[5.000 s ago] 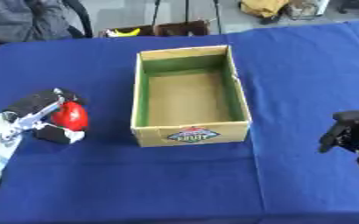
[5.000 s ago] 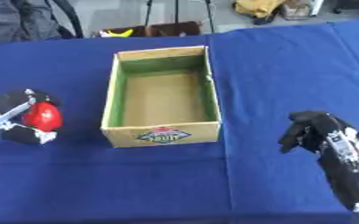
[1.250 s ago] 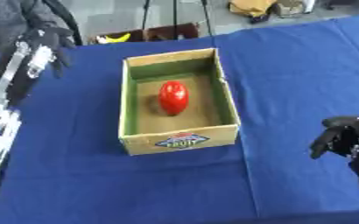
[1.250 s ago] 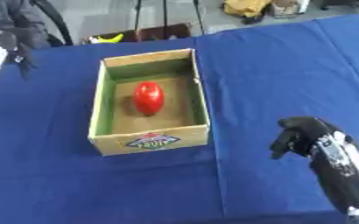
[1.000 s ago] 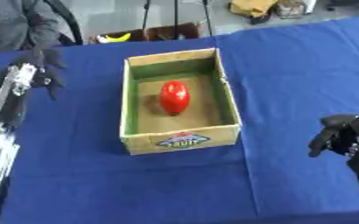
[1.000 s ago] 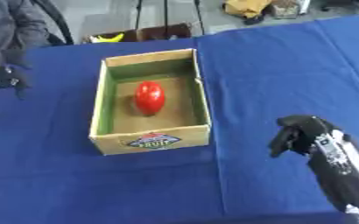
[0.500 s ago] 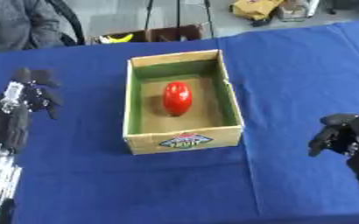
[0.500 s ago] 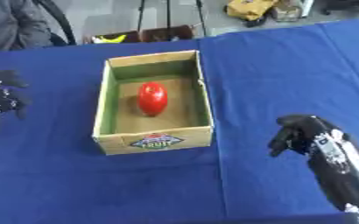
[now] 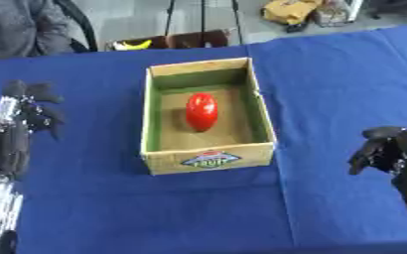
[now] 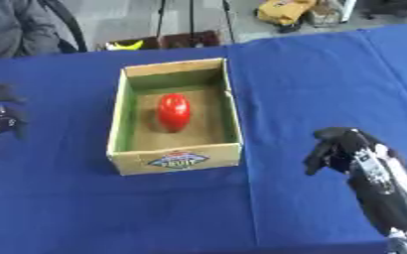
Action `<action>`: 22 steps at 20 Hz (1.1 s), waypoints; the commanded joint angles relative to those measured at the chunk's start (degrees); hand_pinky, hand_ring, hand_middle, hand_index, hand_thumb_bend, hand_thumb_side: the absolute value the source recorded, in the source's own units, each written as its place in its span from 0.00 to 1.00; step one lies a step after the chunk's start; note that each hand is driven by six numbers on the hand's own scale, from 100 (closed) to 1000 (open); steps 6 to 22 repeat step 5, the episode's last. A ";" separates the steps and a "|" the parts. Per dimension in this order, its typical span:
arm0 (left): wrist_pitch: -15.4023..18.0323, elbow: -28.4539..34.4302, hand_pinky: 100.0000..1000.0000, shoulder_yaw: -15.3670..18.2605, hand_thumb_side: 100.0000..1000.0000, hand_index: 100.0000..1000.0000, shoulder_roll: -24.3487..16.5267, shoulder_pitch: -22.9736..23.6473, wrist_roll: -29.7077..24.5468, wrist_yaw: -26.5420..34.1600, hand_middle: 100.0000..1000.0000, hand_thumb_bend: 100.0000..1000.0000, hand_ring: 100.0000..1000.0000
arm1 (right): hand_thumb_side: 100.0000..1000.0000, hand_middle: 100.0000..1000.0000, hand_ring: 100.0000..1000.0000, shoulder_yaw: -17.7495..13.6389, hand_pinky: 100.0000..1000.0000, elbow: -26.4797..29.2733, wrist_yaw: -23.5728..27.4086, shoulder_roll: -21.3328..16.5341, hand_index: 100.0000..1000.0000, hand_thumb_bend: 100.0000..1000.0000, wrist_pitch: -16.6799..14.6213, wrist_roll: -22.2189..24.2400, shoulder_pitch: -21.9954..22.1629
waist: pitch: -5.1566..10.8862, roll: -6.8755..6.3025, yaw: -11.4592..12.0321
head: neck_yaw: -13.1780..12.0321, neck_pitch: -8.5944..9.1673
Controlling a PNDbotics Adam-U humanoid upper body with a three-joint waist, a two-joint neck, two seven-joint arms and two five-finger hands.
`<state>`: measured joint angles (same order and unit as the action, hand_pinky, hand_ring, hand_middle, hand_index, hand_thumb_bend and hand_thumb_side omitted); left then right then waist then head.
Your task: Pick up objects on the table and place them in the box.
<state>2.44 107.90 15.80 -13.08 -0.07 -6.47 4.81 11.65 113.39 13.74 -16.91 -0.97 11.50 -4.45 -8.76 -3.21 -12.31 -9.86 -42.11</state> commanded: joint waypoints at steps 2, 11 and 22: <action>-0.29 1.62 0.22 0.65 1.00 0.76 -0.48 -0.48 -0.30 0.09 0.54 0.18 0.40 | 0.73 0.44 0.50 -0.54 0.43 1.20 0.31 -0.42 0.68 0.00 -0.09 -0.31 -0.12 | 0.57 0.23 0.03 | 0.28 -0.16; -0.41 1.75 0.23 0.65 1.00 0.76 -0.23 -0.56 -0.54 -0.02 0.54 0.18 0.40 | 0.73 0.44 0.50 -0.49 0.43 1.20 0.28 -0.40 0.68 0.00 -0.10 -0.26 -0.15 | 0.55 0.25 0.09 | 0.21 -0.16; -0.41 1.75 0.23 0.65 1.00 0.76 -0.23 -0.56 -0.54 -0.02 0.54 0.18 0.40 | 0.73 0.44 0.50 -0.49 0.43 1.20 0.28 -0.40 0.68 0.00 -0.10 -0.26 -0.15 | 0.55 0.25 0.09 | 0.21 -0.16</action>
